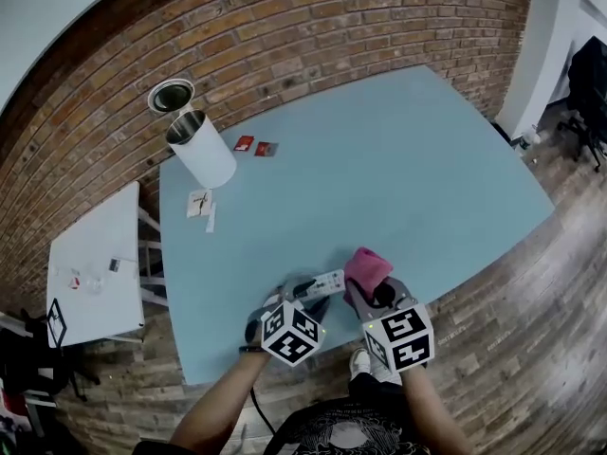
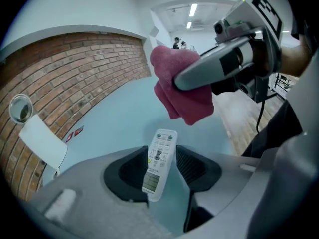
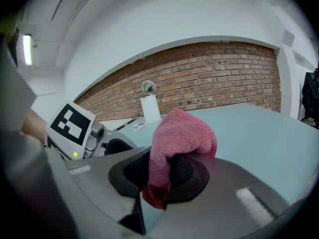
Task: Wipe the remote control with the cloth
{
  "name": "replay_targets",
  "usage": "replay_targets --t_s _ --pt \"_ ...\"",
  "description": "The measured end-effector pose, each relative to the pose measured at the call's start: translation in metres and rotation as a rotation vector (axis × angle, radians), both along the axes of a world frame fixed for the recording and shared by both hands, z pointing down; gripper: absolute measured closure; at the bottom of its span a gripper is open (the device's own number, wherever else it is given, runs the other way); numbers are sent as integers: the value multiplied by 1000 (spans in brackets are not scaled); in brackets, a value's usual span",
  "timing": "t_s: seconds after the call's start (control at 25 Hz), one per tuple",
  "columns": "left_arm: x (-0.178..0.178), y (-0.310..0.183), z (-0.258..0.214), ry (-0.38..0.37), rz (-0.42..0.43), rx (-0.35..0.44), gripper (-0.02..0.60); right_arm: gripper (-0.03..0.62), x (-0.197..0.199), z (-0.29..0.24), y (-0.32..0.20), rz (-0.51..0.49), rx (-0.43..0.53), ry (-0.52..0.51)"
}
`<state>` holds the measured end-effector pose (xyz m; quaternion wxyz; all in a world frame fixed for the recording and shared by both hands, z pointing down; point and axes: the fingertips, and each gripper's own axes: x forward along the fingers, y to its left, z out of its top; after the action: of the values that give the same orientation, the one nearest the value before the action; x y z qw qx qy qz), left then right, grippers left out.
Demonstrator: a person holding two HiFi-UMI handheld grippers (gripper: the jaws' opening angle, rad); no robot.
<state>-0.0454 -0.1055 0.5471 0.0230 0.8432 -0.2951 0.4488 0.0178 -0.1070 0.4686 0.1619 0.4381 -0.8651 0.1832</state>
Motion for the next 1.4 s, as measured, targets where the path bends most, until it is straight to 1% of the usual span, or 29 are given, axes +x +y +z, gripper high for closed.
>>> replay_targets --t_s 0.08,0.24,0.28,0.32,0.4,0.56,0.72,0.84,0.88,0.96,1.04,1.16,1.28,1.4 --pt "-1 -3 9 -50 43 -30 365 531 3 1 -7 -5 0 -1" --pt "1 -3 21 -117 123 -94 355 531 7 2 -18 -19 -1 -4" --pt "2 -1 24 -134 152 -114 299 531 7 1 -20 -22 -1 -6" --pt "3 0 26 -152 180 -131 291 531 7 1 -23 -26 0 -7" --pt "3 -2 31 -186 219 -155 291 531 6 0 -28 -35 2 -9" --pt "1 -8 41 -238 265 -216 290 531 3 -1 -35 -57 -1 -19" --pt "4 -5 48 -284 322 -334 293 531 4 3 -42 -63 -9 -26" --pt "5 -2 52 -304 337 -438 303 531 3 6 -46 -67 -17 -40" --pt "5 -2 53 -311 339 -461 304 531 3 7 -47 -69 -19 -44" --pt "5 -2 52 -327 344 -481 309 531 3 9 -49 -72 -26 -56" --pt "5 -2 52 -332 345 -489 339 531 4 12 -51 -73 -34 -69" --pt "6 -2 52 -315 333 -482 345 531 2 16 -57 -80 -44 -76" --pt "4 -2 51 -275 307 -476 347 531 -4 14 -61 -98 -36 -67" --pt "1 -1 48 -230 284 -486 347 531 -9 6 -64 -115 -13 -57"
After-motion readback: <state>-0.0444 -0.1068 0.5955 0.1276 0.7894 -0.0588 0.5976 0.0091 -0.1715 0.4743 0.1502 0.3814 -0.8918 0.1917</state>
